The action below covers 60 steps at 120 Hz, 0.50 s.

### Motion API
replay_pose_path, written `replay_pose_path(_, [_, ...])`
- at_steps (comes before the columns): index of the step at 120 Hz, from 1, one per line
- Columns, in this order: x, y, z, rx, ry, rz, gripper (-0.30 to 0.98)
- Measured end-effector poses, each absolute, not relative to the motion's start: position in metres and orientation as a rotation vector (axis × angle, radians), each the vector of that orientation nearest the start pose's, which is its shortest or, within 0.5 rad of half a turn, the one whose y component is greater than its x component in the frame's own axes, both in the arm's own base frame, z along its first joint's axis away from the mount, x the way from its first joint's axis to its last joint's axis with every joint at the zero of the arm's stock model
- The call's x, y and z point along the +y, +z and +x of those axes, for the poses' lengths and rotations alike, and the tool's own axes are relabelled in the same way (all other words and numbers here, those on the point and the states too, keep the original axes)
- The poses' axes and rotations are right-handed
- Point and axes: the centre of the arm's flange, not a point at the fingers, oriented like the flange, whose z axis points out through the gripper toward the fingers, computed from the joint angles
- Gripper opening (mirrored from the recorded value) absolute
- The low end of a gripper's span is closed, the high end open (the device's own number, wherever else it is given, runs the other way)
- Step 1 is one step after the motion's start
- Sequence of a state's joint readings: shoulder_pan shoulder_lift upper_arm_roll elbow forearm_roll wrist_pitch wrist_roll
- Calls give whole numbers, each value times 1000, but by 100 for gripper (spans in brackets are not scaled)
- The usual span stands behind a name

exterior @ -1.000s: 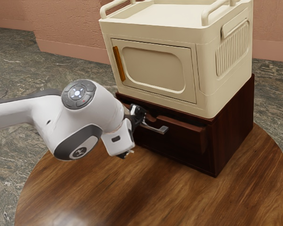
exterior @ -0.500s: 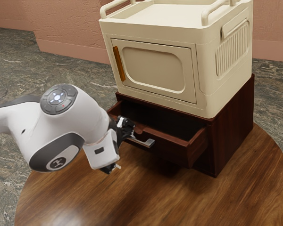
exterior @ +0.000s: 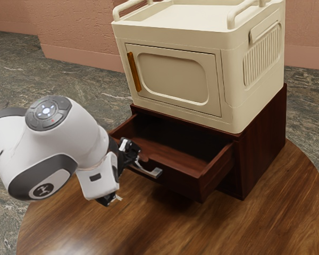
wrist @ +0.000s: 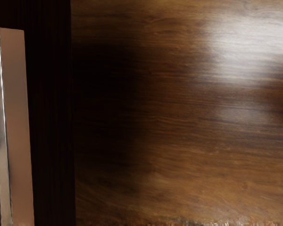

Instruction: Pull the drawer handle with one arm to open the drawer

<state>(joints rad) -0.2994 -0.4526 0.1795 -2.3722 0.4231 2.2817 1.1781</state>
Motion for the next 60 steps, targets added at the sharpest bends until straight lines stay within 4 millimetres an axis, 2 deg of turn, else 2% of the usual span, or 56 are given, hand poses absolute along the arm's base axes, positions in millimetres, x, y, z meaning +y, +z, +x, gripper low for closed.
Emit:
replay_pose_path(30, [-34, 530, 418, 1879, -197, -1980, 68])
replay_pose_path(60, [-35, 533, 409, 1890, -151, -1997, 69])
